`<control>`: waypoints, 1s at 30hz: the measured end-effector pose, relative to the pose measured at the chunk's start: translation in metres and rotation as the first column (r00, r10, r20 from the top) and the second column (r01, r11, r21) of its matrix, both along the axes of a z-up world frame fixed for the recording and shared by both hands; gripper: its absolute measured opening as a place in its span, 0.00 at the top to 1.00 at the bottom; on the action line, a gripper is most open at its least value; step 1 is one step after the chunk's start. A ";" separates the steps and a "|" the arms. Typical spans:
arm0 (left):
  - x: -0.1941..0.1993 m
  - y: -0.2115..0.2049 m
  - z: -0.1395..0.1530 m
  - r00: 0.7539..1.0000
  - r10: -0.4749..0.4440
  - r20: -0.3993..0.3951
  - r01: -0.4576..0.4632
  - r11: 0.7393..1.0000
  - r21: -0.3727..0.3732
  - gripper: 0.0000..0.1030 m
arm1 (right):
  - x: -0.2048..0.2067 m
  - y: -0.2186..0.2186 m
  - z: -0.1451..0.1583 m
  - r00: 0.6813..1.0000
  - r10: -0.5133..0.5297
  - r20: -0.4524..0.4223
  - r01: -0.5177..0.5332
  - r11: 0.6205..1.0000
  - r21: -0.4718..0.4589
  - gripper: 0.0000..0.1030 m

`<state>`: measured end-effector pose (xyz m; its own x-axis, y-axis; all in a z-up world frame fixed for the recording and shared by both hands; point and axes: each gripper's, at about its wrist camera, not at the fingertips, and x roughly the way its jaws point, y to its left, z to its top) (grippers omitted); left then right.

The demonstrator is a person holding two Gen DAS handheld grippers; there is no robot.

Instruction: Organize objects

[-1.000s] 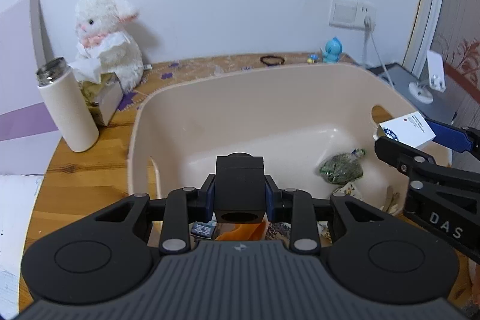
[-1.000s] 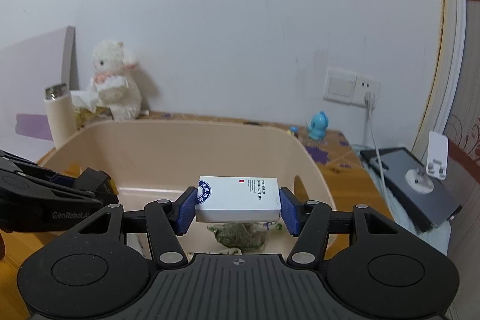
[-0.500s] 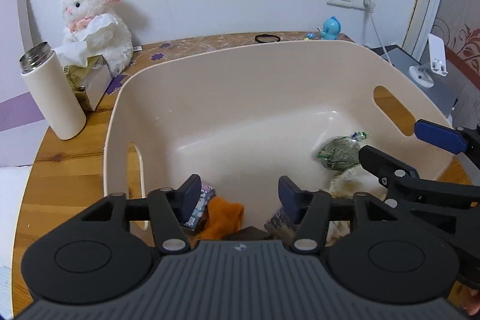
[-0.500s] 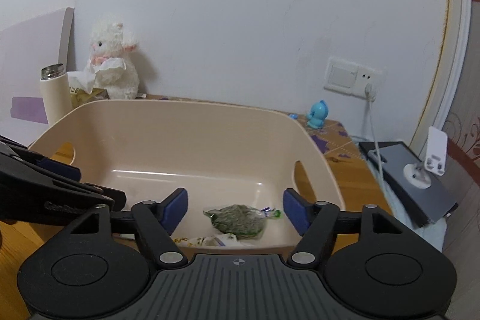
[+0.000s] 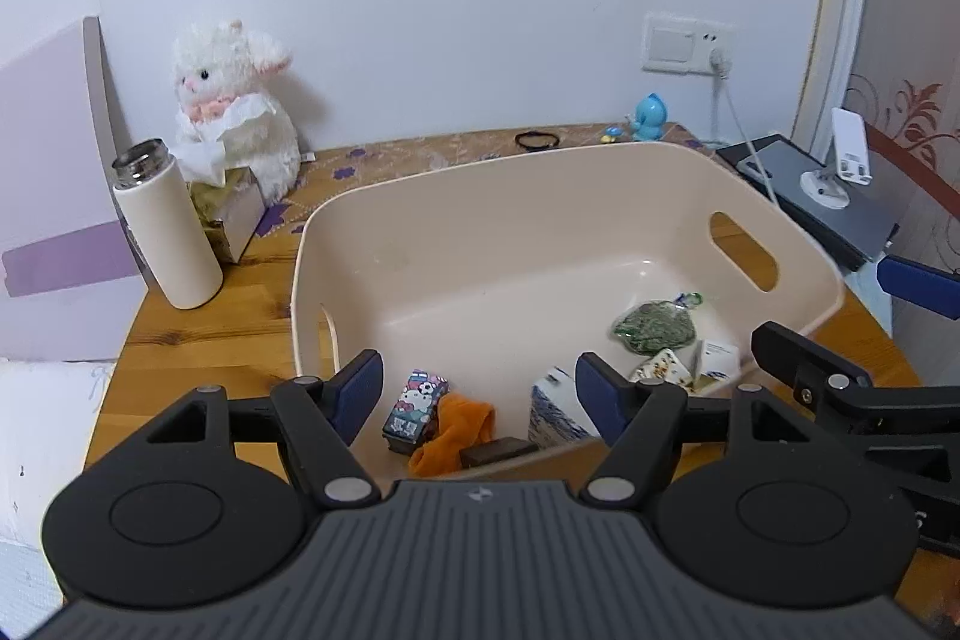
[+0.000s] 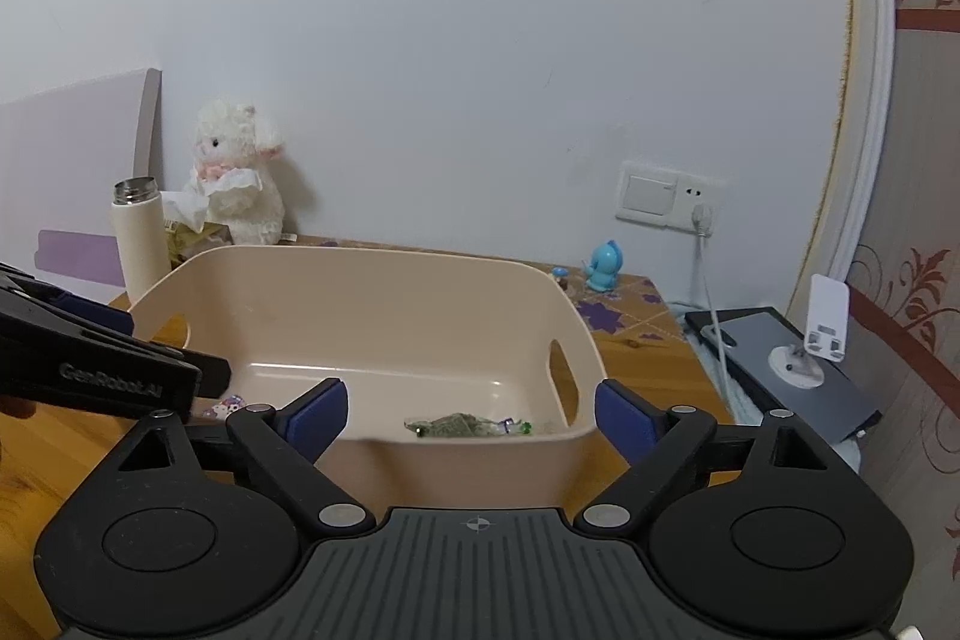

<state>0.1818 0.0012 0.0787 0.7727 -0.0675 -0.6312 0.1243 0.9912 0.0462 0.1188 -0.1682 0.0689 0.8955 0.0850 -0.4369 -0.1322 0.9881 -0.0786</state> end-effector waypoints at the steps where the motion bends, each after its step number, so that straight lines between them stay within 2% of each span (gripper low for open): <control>1: -0.006 0.001 0.002 1.000 -0.002 0.006 0.002 1.000 -0.006 0.30 | -0.005 -0.002 0.001 1.000 -0.001 0.000 0.001 1.000 0.008 0.11; 10: -0.059 0.008 0.009 0.999 0.009 0.047 -0.008 1.000 -0.017 0.29 | -0.047 -0.009 -0.001 1.000 0.018 -0.008 -0.018 1.000 0.012 0.10; 30: -0.152 0.033 0.002 1.000 0.005 0.027 -0.003 0.996 -0.087 0.29 | -0.120 -0.008 0.000 0.998 0.053 -0.021 -0.053 0.999 0.002 0.09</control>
